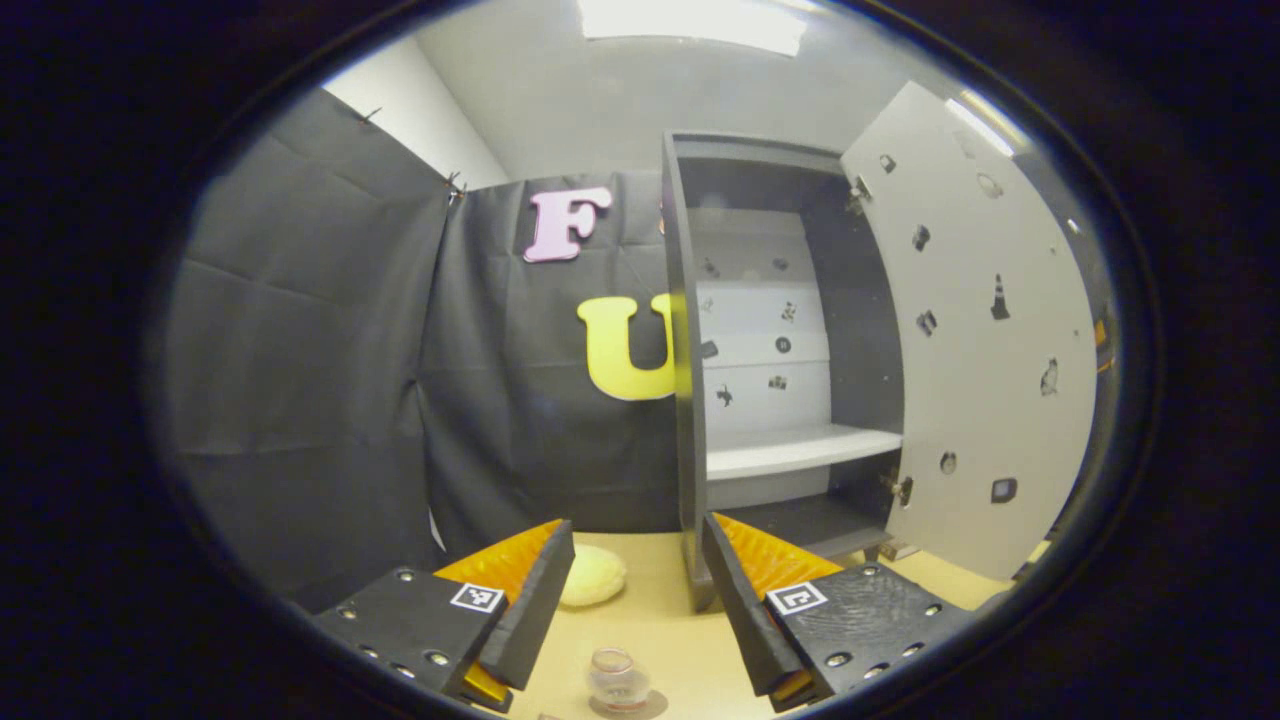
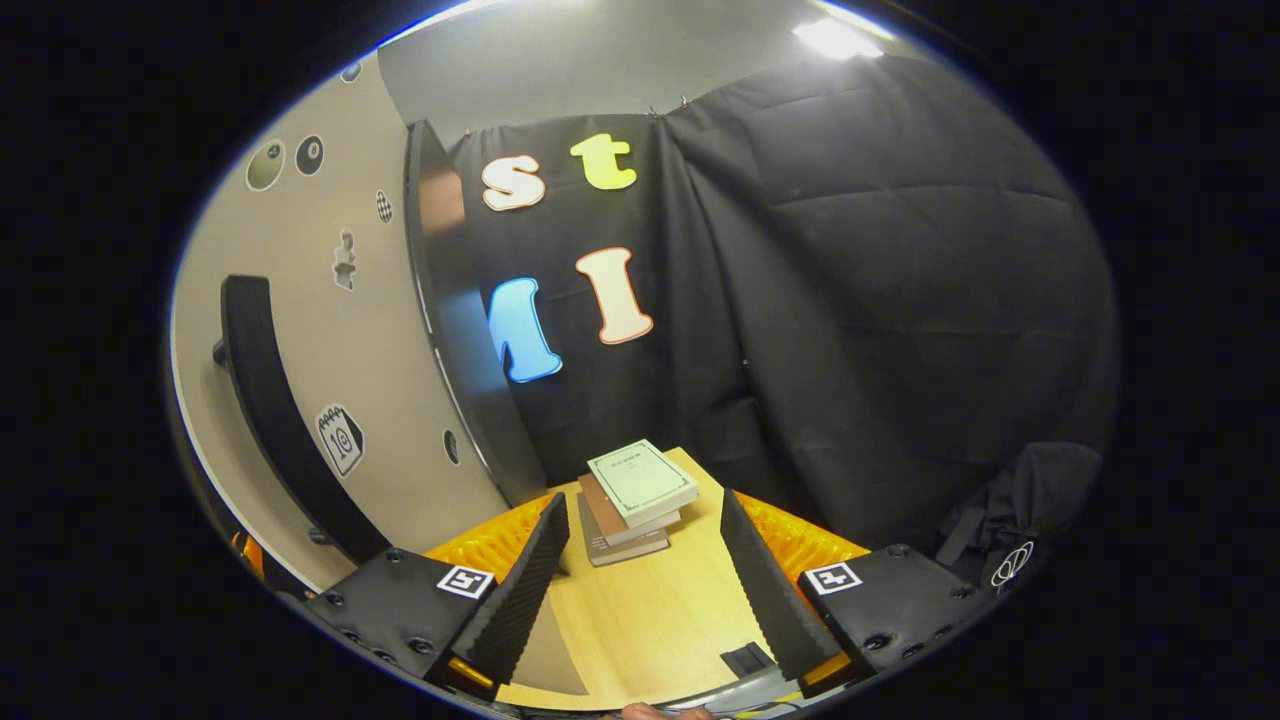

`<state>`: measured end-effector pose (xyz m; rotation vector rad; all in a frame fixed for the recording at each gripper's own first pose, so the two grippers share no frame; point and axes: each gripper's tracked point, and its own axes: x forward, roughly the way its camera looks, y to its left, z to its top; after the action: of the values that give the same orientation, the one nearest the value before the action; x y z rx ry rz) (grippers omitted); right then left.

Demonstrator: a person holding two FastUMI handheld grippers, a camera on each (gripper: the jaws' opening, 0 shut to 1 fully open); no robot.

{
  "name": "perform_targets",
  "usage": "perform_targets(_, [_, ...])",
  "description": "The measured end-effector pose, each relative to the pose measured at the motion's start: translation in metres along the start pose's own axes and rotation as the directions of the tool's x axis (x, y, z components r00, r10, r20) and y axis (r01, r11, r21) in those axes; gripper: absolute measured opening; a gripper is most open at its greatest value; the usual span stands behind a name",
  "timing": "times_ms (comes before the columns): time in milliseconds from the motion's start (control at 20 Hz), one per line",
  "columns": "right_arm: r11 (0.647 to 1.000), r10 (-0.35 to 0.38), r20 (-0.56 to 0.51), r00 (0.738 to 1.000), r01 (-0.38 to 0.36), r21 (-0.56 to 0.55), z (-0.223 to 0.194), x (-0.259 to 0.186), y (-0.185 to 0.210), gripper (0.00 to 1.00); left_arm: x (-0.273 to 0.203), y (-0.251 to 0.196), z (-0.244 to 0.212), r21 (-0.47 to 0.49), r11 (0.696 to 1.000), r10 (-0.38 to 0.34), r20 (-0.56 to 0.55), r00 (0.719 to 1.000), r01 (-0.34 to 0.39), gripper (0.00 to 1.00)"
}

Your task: Open the cabinet door with the right hand, grasp the bottle in the cabinet with the left hand and place it on the coaster, then close the cabinet door with the right hand.

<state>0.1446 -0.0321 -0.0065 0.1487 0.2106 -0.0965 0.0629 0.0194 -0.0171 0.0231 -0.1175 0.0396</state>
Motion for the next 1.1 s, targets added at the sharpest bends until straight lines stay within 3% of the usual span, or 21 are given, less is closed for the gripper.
perform_targets(100, [0.999, 0.04, 0.013, 0.999, -0.04, -0.015, 0.014, 0.001, 0.006, 0.9, -0.015, -0.011, 0.021, -0.065, 0.998, 0.021, 0.017, 1.0, -0.02, 0.8])
perform_targets(150, [0.998, 0.061, 0.02, 0.998, -0.061, -0.032, 0.021, -0.001, 0.008, 0.97, -0.02, -0.017, 0.028, -0.09, 0.995, 0.034, 0.014, 0.999, -0.033, 0.8])
perform_targets(200, [0.995, 0.083, 0.029, 0.996, -0.082, -0.05, 0.025, -0.005, 0.012, 0.9, -0.025, -0.021, 0.029, -0.102, 0.994, 0.049, 0.002, 0.999, -0.049, 0.8])
perform_targets(350, [0.982, 0.17, 0.027, 0.985, -0.168, -0.085, 0.033, -0.012, 0.025, 0.9, -0.046, -0.03, 0.026, -0.079, 0.991, 0.101, -0.042, 0.994, -0.104, 0.77])
perform_targets(400, [0.975, 0.204, 0.021, 0.979, -0.201, -0.093, 0.034, -0.016, 0.031, 0.97, -0.054, -0.035, 0.023, -0.058, 0.992, 0.113, -0.058, 0.992, -0.116, 0.77])
perform_targets(550, [0.953, 0.281, 0.016, 0.96, -0.277, -0.123, 0.041, -0.026, 0.042, 0.97, -0.08, -0.049, 0.01, -0.019, 0.987, 0.159, -0.108, 0.981, -0.162, 0.77])
perform_targets(750, [0.924, 0.361, 0.01, 0.933, -0.356, -0.139, 0.046, -0.03, 0.058, 0.97, -0.11, -0.071, -0.003, -0.011, 0.985, 0.171, -0.146, 0.974, -0.174, 0.88])
perform_targets(850, [0.918, 0.376, 0.021, 0.926, -0.37, -0.14, 0.051, -0.031, 0.065, 0.97, -0.113, -0.08, -0.007, 0.005, 0.988, 0.155, -0.156, 0.975, -0.156, 0.92])
perform_targets(900, [0.918, 0.375, 0.02, 0.927, -0.369, -0.148, 0.05, -0.031, 0.068, 0.9, -0.113, -0.085, -0.006, 0.008, 0.99, 0.141, -0.155, 0.978, -0.141, 0.95])
perform_targets(950, [0.923, 0.36, 0.029, 0.933, -0.351, -0.16, 0.051, -0.03, 0.069, 0.97, -0.113, -0.087, -0.006, 0.01, 0.992, 0.129, -0.155, 0.979, -0.129, 0.89])
perform_targets(1100, [0.931, 0.316, 0.047, 0.947, -0.3, -0.209, 0.057, -0.032, 0.069, 0.97, -0.108, -0.081, -0.012, 0.012, 0.994, 0.108, -0.176, 0.978, -0.108, 0.92])
